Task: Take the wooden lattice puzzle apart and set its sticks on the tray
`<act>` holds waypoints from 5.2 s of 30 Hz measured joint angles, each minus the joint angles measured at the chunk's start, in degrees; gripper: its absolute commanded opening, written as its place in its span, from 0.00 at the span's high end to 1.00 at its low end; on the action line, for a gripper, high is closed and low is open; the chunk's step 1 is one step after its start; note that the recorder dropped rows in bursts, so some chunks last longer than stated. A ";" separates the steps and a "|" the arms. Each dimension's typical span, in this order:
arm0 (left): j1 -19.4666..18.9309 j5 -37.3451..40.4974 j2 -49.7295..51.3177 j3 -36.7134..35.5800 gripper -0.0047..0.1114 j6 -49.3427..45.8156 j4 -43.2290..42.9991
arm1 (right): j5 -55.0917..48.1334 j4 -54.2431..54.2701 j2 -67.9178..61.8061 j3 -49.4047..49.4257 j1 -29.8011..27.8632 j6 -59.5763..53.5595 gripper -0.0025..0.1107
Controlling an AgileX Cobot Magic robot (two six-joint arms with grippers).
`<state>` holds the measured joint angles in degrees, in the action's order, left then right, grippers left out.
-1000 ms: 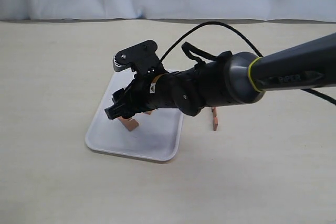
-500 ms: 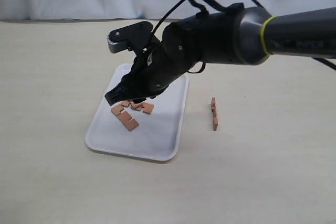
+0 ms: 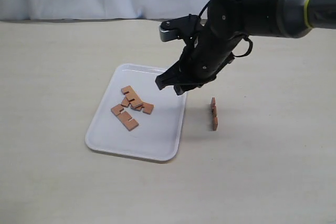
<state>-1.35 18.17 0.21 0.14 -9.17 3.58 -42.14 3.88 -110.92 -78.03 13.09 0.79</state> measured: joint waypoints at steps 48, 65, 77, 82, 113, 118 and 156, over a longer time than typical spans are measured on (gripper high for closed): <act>0.00 0.00 0.00 0.00 0.96 0.00 0.00 | -0.97 -10.33 -0.69 2.26 -2.78 5.89 0.94; 0.00 0.00 0.00 0.00 0.96 0.11 0.00 | 14.15 71.46 -4.65 10.73 -2.78 -64.82 0.83; 0.00 0.00 0.00 0.00 0.96 0.11 0.00 | 13.43 79.98 -7.52 10.77 -2.78 -73.08 0.38; 0.00 0.00 0.00 0.00 0.96 0.11 0.00 | 13.43 79.84 -7.52 10.77 -2.78 -73.08 0.43; 0.00 0.00 0.00 0.00 0.96 0.11 0.00 | -5.26 -12.04 22.02 12.64 -8.90 0.29 0.94; 0.00 0.00 0.00 0.00 0.96 0.11 0.00 | 3.35 -11.43 31.03 20.68 -7.89 2.19 0.94; 0.00 0.00 0.00 0.00 0.96 0.00 0.00 | 19.09 -7.99 52.00 33.47 -3.75 3.43 0.94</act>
<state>-1.35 18.17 0.21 0.14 -9.17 3.58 -23.05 -4.11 -58.92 -44.56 9.34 4.22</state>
